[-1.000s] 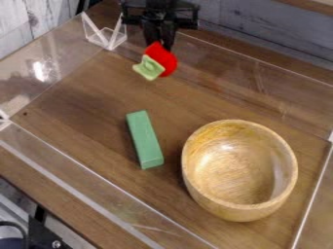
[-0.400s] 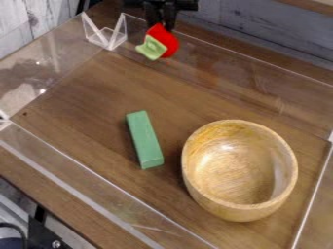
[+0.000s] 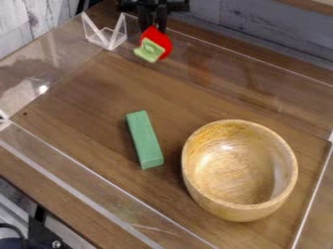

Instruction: Move the red object to the left side of the table

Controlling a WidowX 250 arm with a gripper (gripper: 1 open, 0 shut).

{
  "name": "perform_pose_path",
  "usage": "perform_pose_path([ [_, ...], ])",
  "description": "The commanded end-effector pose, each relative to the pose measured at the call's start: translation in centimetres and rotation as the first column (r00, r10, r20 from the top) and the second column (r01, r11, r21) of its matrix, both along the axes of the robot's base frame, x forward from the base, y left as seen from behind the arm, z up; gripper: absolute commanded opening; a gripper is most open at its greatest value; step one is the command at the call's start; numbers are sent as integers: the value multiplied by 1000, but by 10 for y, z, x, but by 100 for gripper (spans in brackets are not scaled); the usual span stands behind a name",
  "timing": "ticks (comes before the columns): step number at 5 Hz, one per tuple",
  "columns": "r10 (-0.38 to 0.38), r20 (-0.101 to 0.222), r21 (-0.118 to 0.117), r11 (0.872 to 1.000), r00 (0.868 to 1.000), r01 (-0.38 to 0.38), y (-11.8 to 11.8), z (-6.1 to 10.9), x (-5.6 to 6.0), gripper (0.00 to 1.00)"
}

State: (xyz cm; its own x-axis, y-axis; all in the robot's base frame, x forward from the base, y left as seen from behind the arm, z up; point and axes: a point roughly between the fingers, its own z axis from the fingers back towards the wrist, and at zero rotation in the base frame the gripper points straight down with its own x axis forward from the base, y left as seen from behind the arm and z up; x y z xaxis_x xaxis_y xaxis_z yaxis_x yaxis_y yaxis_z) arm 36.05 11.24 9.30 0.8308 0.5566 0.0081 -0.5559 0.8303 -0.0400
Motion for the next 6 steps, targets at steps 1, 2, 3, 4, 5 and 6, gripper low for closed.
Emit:
perform_pose_path([
  [1, 50, 40, 20, 999, 998, -51, -6, 28, -7, 0],
  [2, 75, 52, 1, 997, 996, -75, 4, 41, -16, 0],
  [3, 103, 67, -20, 995, 992, -102, 15, 56, -26, 0],
  [4, 123, 56, -23, 992, 991, -122, 23, 55, -38, 0],
  [5, 154, 36, -23, 988, 987, -154, 33, 50, -56, 0],
  [6, 188, 16, -18, 982, 982, -187, 50, 43, -77, 0],
])
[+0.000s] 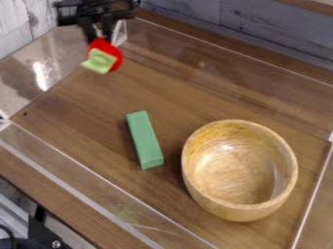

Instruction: Move the red object to the left side of the table

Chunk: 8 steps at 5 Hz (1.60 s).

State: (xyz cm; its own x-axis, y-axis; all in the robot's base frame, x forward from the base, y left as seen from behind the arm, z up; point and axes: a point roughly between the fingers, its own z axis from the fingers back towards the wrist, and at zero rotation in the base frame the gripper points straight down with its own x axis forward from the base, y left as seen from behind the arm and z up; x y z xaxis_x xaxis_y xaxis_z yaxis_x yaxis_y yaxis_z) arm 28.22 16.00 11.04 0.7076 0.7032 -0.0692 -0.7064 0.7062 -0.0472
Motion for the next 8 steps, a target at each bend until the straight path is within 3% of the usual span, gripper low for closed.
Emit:
perform_pose_path([
  [1, 2, 46, 54, 999, 999, -5, 13, 14, -10, 0],
  [3, 73, 11, 60, 995, 997, -74, 20, -24, -24, 0],
  [4, 100, -4, 56, 993, 995, -100, 24, -44, -24, 0],
  [6, 112, -38, 29, 993, 993, -111, 17, -69, -2, 0],
  [8, 188, -62, -1, 982, 980, -189, 18, -82, 13, 0],
])
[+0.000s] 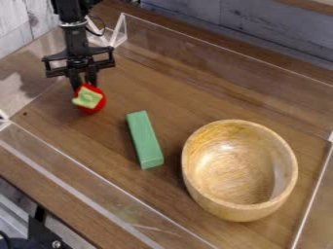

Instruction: Move the red object to the left side of the table

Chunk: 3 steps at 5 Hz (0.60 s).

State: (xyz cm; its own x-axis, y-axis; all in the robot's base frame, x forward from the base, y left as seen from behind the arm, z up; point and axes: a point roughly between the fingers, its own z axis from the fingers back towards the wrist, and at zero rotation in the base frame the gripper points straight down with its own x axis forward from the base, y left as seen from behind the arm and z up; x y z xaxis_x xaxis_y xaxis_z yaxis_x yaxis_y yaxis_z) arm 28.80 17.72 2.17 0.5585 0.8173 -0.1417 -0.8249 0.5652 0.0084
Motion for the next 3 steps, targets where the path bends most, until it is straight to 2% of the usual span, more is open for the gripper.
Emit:
perform_pose_path([
  [1, 24, 16, -2, 1000, 1000, -24, 16, 4, 11, 0],
  [2, 38, 5, -18, 999, 999, -38, 30, 6, 14, 0],
  [3, 75, -7, -36, 996, 997, -76, 22, 8, 15, 0],
])
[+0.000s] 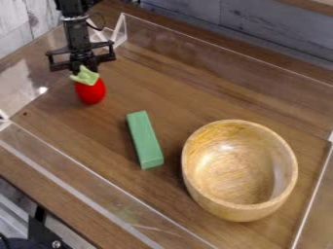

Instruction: Move the red object to the left side of the table

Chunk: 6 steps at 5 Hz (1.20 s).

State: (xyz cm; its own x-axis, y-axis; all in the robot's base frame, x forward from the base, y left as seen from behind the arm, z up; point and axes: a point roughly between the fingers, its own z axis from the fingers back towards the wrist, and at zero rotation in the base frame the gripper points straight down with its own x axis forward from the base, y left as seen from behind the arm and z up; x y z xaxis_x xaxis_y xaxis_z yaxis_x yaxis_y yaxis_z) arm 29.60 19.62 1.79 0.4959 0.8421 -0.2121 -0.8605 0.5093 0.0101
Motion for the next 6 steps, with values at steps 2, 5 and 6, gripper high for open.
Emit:
perform_pose_path([
  [2, 70, 10, -8, 998, 997, -70, 2, 16, 5, 0],
  [5, 74, -26, -39, 996, 997, -75, 22, 15, -1, 0],
  [6, 93, -35, -49, 994, 995, -94, 20, 16, 7, 0],
])
